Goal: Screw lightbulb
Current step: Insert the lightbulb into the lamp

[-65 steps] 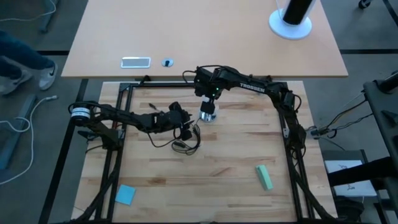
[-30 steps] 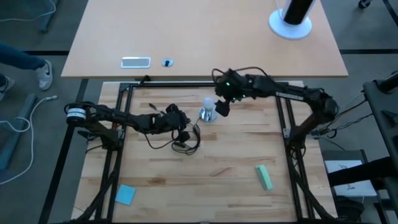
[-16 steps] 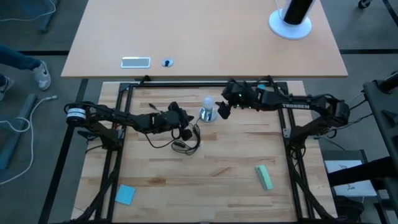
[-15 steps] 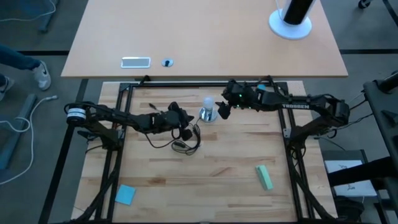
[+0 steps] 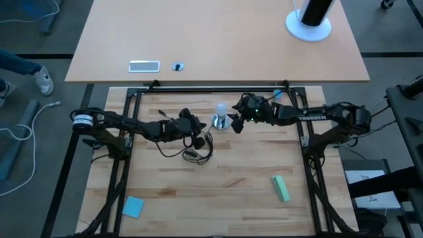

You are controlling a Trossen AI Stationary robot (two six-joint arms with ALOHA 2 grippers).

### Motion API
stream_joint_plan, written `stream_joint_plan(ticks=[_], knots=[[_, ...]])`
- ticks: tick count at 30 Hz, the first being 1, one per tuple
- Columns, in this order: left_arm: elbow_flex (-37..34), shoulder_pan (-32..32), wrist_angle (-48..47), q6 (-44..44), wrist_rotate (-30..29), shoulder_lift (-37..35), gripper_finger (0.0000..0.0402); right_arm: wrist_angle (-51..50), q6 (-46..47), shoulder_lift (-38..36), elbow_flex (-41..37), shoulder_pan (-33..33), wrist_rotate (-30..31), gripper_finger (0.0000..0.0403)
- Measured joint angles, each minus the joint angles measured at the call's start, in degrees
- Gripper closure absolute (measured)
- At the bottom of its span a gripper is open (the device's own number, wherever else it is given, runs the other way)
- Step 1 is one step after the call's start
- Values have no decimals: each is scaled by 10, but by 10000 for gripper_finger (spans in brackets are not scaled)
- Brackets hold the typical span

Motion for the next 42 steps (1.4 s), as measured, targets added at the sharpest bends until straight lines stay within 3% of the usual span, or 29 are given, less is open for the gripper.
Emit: stream_joint_plan(ticks=[19,27,30,36,42], knots=[[0,1,-5,11,-34,8,393,6,-3,4,-4,0,5,319],[0,20,-85,46,-188,-10,374,5,-4,4,-4,0,21,364],[0,49,-84,43,-220,-13,365,5,-4,4,-4,0,21,374],[0,146,-112,39,-198,-13,357,5,-4,4,-4,0,22,378],[0,244,-120,42,-44,-14,358,6,-4,4,-4,0,25,384]])
